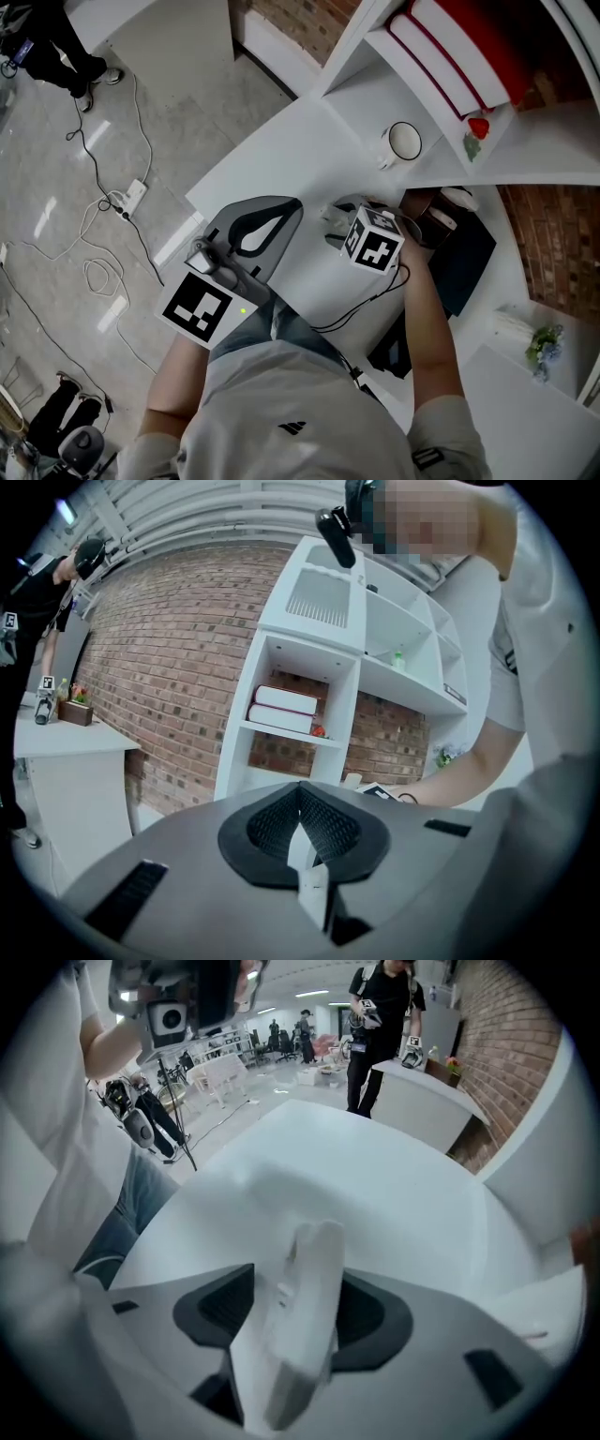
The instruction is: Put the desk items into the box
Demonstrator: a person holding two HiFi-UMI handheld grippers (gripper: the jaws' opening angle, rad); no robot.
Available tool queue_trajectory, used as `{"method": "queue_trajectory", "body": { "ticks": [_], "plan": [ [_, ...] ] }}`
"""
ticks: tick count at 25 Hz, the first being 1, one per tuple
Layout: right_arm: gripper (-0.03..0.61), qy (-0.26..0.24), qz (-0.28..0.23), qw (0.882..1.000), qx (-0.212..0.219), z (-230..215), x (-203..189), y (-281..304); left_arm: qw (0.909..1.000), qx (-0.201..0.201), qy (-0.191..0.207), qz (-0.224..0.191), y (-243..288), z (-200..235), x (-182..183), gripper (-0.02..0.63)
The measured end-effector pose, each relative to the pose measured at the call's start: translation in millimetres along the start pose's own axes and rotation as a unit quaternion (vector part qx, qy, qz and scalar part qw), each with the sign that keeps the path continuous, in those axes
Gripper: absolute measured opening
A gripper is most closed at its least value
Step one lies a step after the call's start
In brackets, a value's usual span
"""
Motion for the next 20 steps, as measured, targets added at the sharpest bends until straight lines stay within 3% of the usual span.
{"method": "queue_trajectory", "body": {
  "ticks": [8, 20],
  "plan": [
    [0.126, 0.041, -0.040, 0.998, -0.034, -4.2, 1.9, -3.7, 1.0000, -0.005, 0.001, -0.001, 0.6, -3.8, 0.5, 0.011],
    [0.114, 0.083, -0.080, 0.989, -0.094, 8.7, 5.0, -12.8, 0.9998, -0.018, 0.006, -0.002, -0.4, -20.3, 1.3, 0.011]
  ]
}}
Point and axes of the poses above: the fingertips, and each gripper's own axes: y forward along the fingers, z to its left, x out of its top, the point moved 3 cm from there along -y, backward along the fingers, and after that the axes turned 5 degrees about -z, right-handed, at the moved point
